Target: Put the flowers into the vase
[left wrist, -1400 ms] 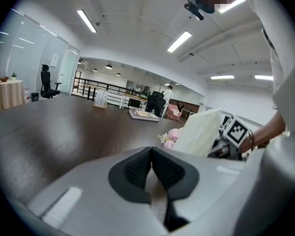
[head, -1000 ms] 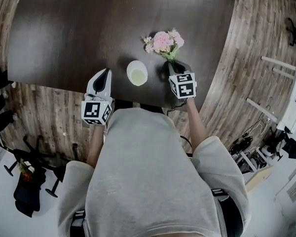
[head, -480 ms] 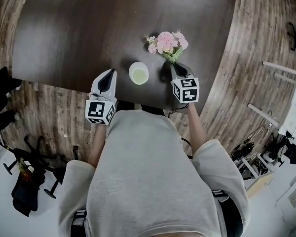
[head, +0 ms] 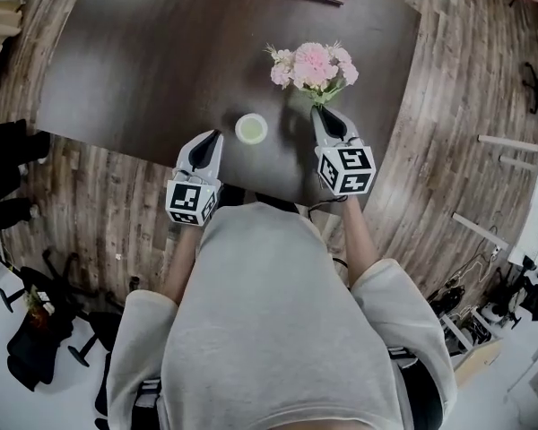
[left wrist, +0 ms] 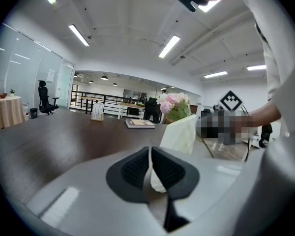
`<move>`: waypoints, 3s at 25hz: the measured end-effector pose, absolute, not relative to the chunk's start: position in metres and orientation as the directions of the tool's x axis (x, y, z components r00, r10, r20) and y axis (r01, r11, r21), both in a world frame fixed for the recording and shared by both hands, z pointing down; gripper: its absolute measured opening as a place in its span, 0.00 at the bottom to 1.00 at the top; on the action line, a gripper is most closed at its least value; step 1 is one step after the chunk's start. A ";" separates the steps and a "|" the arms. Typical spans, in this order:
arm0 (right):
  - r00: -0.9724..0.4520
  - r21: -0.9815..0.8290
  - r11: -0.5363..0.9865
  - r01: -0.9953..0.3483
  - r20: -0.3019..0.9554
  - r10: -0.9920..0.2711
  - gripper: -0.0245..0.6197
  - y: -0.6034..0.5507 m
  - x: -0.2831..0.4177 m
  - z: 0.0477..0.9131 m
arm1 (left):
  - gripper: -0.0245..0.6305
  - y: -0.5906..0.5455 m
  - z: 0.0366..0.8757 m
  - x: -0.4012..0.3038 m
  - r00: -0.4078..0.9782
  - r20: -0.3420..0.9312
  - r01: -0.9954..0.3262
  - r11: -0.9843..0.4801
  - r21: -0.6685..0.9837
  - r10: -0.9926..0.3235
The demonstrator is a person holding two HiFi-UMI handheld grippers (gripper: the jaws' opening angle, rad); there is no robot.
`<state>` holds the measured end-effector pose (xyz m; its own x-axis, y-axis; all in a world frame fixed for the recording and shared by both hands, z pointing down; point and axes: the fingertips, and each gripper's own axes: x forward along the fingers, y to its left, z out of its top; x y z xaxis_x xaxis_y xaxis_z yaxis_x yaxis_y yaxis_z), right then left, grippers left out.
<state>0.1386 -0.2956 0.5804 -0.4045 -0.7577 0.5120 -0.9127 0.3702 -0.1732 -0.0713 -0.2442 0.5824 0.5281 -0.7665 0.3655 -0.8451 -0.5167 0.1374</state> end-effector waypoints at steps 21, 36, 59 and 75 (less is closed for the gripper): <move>-0.397 -0.127 0.395 -0.910 -0.010 -0.918 0.06 -0.275 0.070 0.367 | 0.73 -0.244 0.593 0.000 0.728 0.300 -0.641 -0.767 -0.019 -0.616; -0.467 -0.161 0.480 -0.862 -0.116 -0.877 0.06 -0.272 0.027 0.372 | 0.56 -0.241 0.611 0.005 0.740 0.249 -0.638 -0.769 -0.030 -0.624; -0.509 -0.239 0.514 -0.824 -0.088 -0.856 0.07 -0.276 0.021 0.423 | 0.55 -0.253 0.596 0.020 0.740 0.236 -0.641 -0.767 -0.038 -0.630; -0.414 -0.093 0.407 -0.909 0.070 -0.908 0.20 -0.245 0.015 0.494 | 0.55 -0.253 0.595 0.019 0.745 0.230 -0.636 -0.771 -0.043 -0.627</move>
